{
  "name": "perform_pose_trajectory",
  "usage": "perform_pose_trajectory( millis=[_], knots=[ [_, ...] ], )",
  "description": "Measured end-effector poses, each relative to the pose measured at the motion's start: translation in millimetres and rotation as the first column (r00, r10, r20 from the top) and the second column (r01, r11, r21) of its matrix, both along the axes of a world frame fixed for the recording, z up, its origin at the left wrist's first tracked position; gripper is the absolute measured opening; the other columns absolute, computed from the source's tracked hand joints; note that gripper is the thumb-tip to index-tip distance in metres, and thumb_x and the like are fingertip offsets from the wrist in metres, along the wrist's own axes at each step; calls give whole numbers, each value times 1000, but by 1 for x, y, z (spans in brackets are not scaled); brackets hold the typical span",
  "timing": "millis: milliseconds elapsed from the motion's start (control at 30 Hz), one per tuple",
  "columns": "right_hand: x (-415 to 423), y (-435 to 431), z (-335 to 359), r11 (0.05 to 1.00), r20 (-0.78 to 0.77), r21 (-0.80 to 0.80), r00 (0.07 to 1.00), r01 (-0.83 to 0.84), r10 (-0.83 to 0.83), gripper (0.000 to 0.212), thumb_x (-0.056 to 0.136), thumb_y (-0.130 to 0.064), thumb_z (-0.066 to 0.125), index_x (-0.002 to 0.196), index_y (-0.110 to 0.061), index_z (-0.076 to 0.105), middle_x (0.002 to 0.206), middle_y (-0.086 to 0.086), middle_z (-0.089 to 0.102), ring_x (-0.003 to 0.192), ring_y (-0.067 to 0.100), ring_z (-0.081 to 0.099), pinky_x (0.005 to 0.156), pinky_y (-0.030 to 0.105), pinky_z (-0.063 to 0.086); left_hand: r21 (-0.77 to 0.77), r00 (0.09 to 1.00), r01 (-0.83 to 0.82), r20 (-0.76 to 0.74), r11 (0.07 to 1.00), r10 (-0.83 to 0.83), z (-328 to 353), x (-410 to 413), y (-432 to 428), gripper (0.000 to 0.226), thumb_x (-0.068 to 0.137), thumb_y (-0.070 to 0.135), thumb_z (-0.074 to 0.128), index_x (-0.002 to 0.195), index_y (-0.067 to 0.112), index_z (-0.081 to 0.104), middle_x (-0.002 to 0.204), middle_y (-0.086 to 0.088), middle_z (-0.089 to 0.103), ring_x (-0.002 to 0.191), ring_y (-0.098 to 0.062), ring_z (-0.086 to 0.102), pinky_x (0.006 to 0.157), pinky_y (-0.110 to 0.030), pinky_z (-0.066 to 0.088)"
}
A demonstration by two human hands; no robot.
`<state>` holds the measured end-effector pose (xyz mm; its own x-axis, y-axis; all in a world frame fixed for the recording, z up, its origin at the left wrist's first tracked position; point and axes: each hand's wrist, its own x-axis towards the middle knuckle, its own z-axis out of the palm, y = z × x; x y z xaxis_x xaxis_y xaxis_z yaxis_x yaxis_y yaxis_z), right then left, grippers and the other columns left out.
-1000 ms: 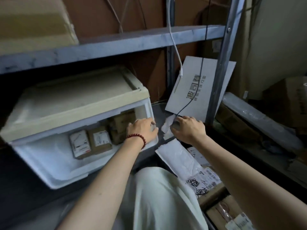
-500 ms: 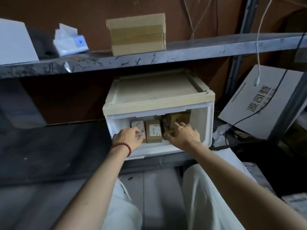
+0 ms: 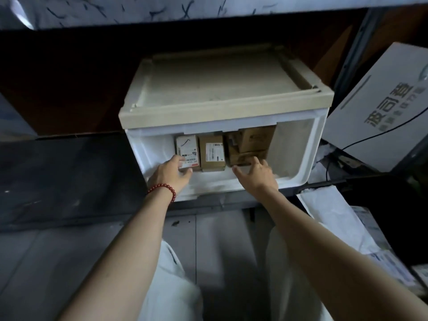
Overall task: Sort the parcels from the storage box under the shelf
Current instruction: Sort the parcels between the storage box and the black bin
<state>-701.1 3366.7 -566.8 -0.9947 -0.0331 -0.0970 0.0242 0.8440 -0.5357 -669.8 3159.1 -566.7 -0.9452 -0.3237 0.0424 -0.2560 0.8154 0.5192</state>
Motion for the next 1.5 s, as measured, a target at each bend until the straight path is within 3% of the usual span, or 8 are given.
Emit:
perform_pose_trajectory(
  millis=[233,433,800,933,1067,1200,1333,1500],
  knots=[
    [-45,-32,-30,998,-67,-66,998,-1,-3,54,95,-45,48,137,-12,40,138,12,41,127,30,39,100,47,41,-37,999,41,-3,998,-41,-35,-50,1,49,91,34,56,137,24,41,137,-6,52,117,-26,53,92,-34,47],
    [-92,-42,-61,985,-11,-167,999,-35,33,50,95,-38,52,138,-15,42,137,14,43,125,33,43,97,40,42,-236,985,134,136,962,-104,-62,-91,1,56,92,38,53,143,29,31,132,-4,56,116,-28,54,91,-43,50],
    [-145,-59,-102,967,145,-246,984,-70,108,40,98,-27,47,134,-9,47,136,14,51,119,33,51,90,31,41,1,976,84,204,996,-82,-110,-145,19,54,93,23,53,143,22,32,139,-10,48,123,-32,48,99,-44,45],
    [-155,-61,-107,954,237,-300,969,7,67,41,98,-24,46,137,-12,47,138,15,51,125,34,48,101,35,41,-50,978,64,203,997,-53,-115,-152,24,59,91,21,55,144,22,29,146,-11,36,130,-33,39,101,-45,41],
    [-155,-62,-115,936,316,-344,948,74,41,44,94,-16,47,138,-11,49,137,16,53,126,32,48,107,39,39,31,992,1,130,1000,-5,-116,-159,27,54,91,19,55,141,16,33,139,-13,44,127,-33,42,98,-44,44],
    [-156,-60,-115,912,365,-379,931,154,-5,39,94,-18,45,131,-8,55,127,15,57,112,29,53,101,39,45,284,979,-196,110,939,171,-116,-169,29,53,89,24,60,137,8,42,139,-12,46,128,-30,43,108,-41,36],
    [-157,-55,-109,914,387,-387,921,121,42,34,97,-20,42,127,-11,56,121,13,57,114,28,53,98,38,44,316,980,-188,122,930,157,-118,-171,32,57,85,37,64,137,22,46,134,-7,53,124,-26,47,105,-40,39],
    [-149,-47,-97,887,348,-448,935,110,60,33,98,-24,44,127,-15,57,105,2,52,95,17,48,70,26,37,473,987,-153,26,868,160,-107,-158,34,53,82,41,66,129,37,42,127,-6,55,111,-28,55,97,-41,46]
  ],
)
